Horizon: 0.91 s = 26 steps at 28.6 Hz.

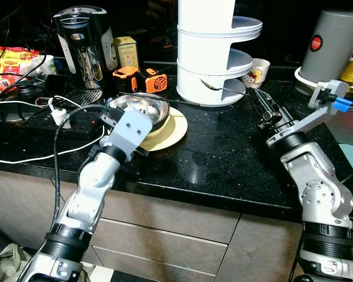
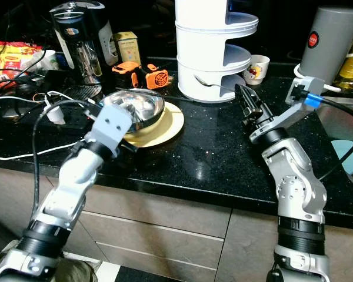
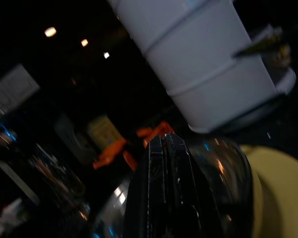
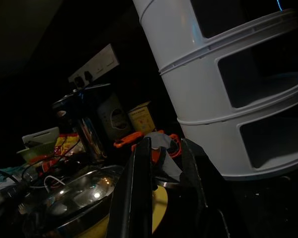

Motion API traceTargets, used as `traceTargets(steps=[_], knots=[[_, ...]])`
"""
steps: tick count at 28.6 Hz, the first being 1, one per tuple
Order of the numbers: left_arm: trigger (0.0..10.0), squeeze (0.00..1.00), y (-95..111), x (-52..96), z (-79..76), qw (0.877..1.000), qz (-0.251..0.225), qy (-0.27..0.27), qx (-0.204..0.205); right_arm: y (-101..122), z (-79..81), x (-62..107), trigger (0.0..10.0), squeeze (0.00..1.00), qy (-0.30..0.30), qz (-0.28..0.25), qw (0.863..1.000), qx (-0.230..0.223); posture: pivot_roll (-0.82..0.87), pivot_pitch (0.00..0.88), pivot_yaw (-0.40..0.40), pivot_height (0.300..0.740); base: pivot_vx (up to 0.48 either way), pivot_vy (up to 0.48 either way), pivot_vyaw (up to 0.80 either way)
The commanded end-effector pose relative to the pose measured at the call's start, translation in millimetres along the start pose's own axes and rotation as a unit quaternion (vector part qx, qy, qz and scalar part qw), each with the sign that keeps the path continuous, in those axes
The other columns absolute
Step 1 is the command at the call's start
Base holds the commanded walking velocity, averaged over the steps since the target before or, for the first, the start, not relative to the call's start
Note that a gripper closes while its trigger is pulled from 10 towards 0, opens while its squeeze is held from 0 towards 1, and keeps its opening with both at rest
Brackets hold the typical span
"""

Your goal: Kitchen organization

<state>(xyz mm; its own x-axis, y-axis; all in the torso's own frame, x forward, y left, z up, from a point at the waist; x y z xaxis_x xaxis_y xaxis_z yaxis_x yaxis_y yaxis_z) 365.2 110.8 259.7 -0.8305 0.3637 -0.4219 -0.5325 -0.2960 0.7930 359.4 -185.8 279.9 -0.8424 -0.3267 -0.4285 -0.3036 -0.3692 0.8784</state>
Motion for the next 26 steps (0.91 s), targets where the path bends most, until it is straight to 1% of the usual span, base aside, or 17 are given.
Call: traceTargets(steps=[1,3,4,5,6,9,12,14,16,18,20,21,23,24,26], knots=[[0.0,0.00,2.2,-0.3,4.9,1.000,-0.001,0.005,-0.002,1.0,3.4,-3.8,10.0,0.00,0.004,-0.005,1.000,0.002,-0.02,0.000,0.017,0.740,0.000,0.000,0.00],[0.0,0.00,16.6,-4.8,9.7,1.000,-0.023,0.010,0.002,1.6,3.3,-4.8,10.0,0.00,0.004,-0.008,1.000,0.002,-0.02,0.000,0.019,0.740,0.000,0.000,0.00],[0.0,0.00,16.6,-4.8,9.7,1.000,-0.023,0.010,0.002,1.6,3.3,-4.8,10.0,0.00,0.004,-0.008,1.000,0.002,-0.02,0.000,0.019,0.740,0.000,0.000,0.00],[0.0,0.00,30.0,-8.9,11.0,0.999,-0.042,0.013,0.021,1.7,3.2,-6.3,10.0,0.00,0.004,-0.011,1.000,0.001,-0.01,0.000,0.020,0.740,0.000,0.000,0.00],[0.0,0.00,30.0,-8.9,11.0,0.999,-0.042,0.013,0.021,1.7,3.2,-6.3,10.0,0.00,0.004,-0.011,1.000,0.001,-0.01,0.000,0.020,0.740,0.000,0.000,0.00],[0.0,0.00,36.6,-10.0,3.3,0.997,-0.050,0.006,0.052,1.2,3.8,-7.5,10.0,0.00,0.005,-0.013,1.000,0.000,-0.01,0.000,0.020,0.740,0.000,0.000,0.00],[0.0,0.00,36.8,-9.7,-1.2,0.997,-0.050,0.002,0.063,0.9,4.1,-8.0,10.0,0.00,0.006,-0.014,1.000,0.000,-0.01,0.000,0.020,0.740,0.000,0.000,0.00],[0.0,0.00,37.4,-9.3,-6.6,0.995,-0.049,0.001,0.084,0.1,4.4,-9.5,10.0,0.00,0.007,-0.015,1.000,-0.001,0.00,0.000,0.020,0.740,0.000,0.000,0.00],[0.0,0.00,37.9,-9.2,-7.4,0.995,-0.050,0.002,0.090,-0.2,4.5,-10.1,10.0,0.00,0.007,-0.016,1.000,-0.001,0.00,0.000,0.020,0.740,0.000,0.000,0.00],[0.0,0.00,39.6,-9.4,-5.6,0.994,-0.052,0.007,0.098,-0.4,4.2,-10.5,10.0,0.00,0.006,-0.016,1.000,-0.002,0.00,0.000,0.019,0.740,0.000,0.000,0.00],[0.0,0.00,45.2,-10.4,6.4,0.991,-0.061,0.025,0.117,-3.4,4.1,-11.3,10.0,0.00,0.003,-0.015,1.000,-0.007,0.00,0.000,0.021,0.740,0.000,0.000,0.00],[0.0,0.00,51.3,-11.0,10.6,0.989,-0.070,0.026,0.128,-6.3,4.8,-11.7,10.0,0.00,0.003,-0.012,1.000,-0.009,0.00,0.000,0.021,0.740,0.000,0.000,0.00],[0.0,0.00,55.3,-11.4,12.7,0.988,-0.075,0.026,0.133,-8.3,5.4,-11.9,10.0,0.00,0.003,-0.010,1.000,-0.010,0.00,0.000,0.021,0.740,0.000,0.000,0.00],[10.0,0.00,60.7,-11.4,11.9,0.987,-0.082,0.019,0.135,-11.7,7.0,-12.4,10.0,0.00,0.005,-0.005,1.000,-0.016,0.01,0.000,0.024,0.740,0.000,0.000,-0.80],[10.0,0.00,64.3,-11.2,10.9,0.987,-0.087,0.014,0.134,-14.2,8.2,-12.6,10.0,0.00,0.007,-0.001,1.000,-0.016,0.01,0.000,0.024,0.740,0.000,0.000,-0.80]])
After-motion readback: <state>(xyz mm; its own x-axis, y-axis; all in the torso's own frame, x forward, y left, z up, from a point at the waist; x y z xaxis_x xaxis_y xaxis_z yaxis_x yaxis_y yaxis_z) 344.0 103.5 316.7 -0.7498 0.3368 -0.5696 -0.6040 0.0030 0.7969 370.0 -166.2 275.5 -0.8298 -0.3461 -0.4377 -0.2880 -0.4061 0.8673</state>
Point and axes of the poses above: a point about 5 cm out from each wrist's last joint towards the gripper, its own x axis pointing back from the gripper into the wrist, its own y axis along the axis of the wrist's last joint, z = x × y, the point moved 4 cm from there along -x, pointing out of the wrist towards the gripper, and after that the axes turned 6 degrees about x, right-handed, at the moved point
